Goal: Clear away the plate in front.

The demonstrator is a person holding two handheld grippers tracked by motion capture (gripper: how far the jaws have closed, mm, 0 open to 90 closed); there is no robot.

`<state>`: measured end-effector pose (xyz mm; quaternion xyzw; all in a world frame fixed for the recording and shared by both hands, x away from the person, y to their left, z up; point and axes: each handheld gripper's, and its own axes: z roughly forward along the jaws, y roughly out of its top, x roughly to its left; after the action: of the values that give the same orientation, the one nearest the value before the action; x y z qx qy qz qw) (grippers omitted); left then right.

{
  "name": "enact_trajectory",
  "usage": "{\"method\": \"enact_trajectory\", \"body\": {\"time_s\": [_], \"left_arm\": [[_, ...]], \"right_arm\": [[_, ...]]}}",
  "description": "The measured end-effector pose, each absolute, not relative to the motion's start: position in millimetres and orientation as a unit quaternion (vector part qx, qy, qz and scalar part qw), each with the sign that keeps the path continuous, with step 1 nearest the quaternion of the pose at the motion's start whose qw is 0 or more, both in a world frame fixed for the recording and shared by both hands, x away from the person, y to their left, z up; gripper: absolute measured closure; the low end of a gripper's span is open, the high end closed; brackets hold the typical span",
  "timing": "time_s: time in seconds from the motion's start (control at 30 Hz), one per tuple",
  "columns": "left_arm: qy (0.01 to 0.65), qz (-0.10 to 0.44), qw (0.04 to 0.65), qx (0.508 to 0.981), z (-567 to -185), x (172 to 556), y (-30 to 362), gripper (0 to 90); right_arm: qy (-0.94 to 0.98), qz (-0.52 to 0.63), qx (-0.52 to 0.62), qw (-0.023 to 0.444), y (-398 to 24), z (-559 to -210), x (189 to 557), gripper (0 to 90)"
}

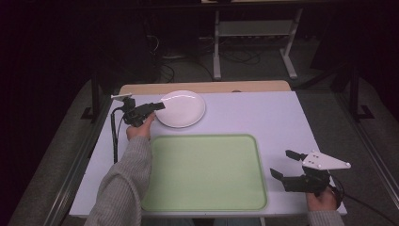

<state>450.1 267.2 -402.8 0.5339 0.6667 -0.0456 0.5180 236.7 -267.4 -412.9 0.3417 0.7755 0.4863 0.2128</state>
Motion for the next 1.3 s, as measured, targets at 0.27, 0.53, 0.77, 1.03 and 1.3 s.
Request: {"method": "enact_trajectory", "body": {"time_s": [0.27, 0.53, 0.77, 1.03, 1.3], "left_arm": [[0.716, -0.05, 0.491, 0.493, -421, 459, 268, 31.0], [0.756, -0.054, 0.46, 0.462, -437, 465, 270, 37.6], [0.768, -0.077, 0.463, 0.435, -448, 470, 263, 40.8], [0.78, -0.093, 0.468, 0.405, -455, 474, 258, 42.0], [0.783, -0.106, 0.477, 0.386, -460, 475, 254, 49.6]], "right_arm": [[0.775, 0.489, 0.341, 0.212, -268, -413, 237, 13.7], [0.771, 0.493, 0.343, 0.214, -269, -412, 237, 13.7], [0.769, 0.496, 0.341, 0.216, -269, -411, 237, 13.7], [0.773, 0.492, 0.341, 0.211, -268, -412, 237, 13.7], [0.774, 0.492, 0.337, 0.21, -267, -412, 238, 13.7]]}}
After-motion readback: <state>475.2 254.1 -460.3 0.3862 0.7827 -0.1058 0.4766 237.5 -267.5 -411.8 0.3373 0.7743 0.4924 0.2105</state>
